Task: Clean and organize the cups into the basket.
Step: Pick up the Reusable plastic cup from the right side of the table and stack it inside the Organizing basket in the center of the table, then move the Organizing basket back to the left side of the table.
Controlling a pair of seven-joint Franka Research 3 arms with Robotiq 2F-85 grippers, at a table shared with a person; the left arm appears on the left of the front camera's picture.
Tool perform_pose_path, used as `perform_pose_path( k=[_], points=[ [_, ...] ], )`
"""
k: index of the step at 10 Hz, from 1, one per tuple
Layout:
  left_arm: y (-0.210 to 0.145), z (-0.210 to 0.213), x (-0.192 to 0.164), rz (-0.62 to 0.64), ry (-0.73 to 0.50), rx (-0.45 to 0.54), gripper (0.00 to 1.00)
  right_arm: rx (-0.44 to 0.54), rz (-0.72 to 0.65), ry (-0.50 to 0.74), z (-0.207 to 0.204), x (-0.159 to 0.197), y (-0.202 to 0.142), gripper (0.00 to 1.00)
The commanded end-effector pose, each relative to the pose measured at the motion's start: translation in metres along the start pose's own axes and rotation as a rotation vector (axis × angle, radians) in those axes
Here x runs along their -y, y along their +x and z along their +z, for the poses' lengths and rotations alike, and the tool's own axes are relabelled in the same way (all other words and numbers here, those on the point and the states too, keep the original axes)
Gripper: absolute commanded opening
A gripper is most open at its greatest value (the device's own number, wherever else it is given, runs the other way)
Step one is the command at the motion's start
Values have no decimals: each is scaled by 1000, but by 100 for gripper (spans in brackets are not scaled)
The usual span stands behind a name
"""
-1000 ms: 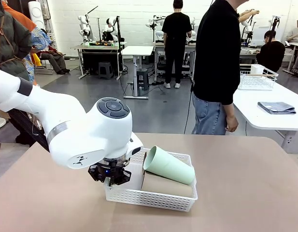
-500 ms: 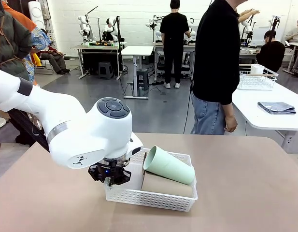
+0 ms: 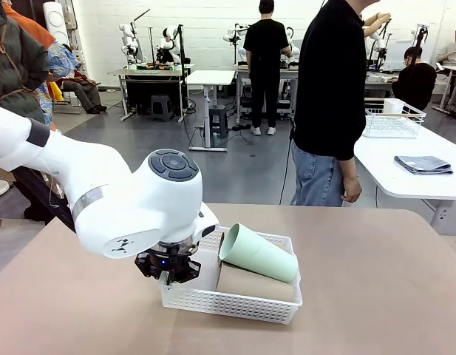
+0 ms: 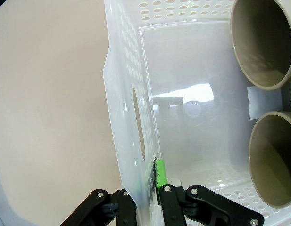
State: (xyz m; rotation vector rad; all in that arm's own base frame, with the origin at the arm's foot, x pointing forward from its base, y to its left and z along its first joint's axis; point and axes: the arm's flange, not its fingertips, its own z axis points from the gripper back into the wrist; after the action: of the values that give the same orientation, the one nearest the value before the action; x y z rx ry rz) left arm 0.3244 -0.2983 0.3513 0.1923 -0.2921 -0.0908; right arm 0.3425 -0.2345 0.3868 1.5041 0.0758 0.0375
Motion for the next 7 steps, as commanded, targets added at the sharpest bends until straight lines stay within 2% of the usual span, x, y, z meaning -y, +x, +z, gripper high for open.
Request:
perform_pose_path(
  k=[1,7],
  points=[
    [-3,-1,0,-7,14,13,0,4,-14,-3,2,-3,0,100],
    [-3,-1,0,-7,14,13,0,4,-14,-3,2,-3,0,100]
  ],
)
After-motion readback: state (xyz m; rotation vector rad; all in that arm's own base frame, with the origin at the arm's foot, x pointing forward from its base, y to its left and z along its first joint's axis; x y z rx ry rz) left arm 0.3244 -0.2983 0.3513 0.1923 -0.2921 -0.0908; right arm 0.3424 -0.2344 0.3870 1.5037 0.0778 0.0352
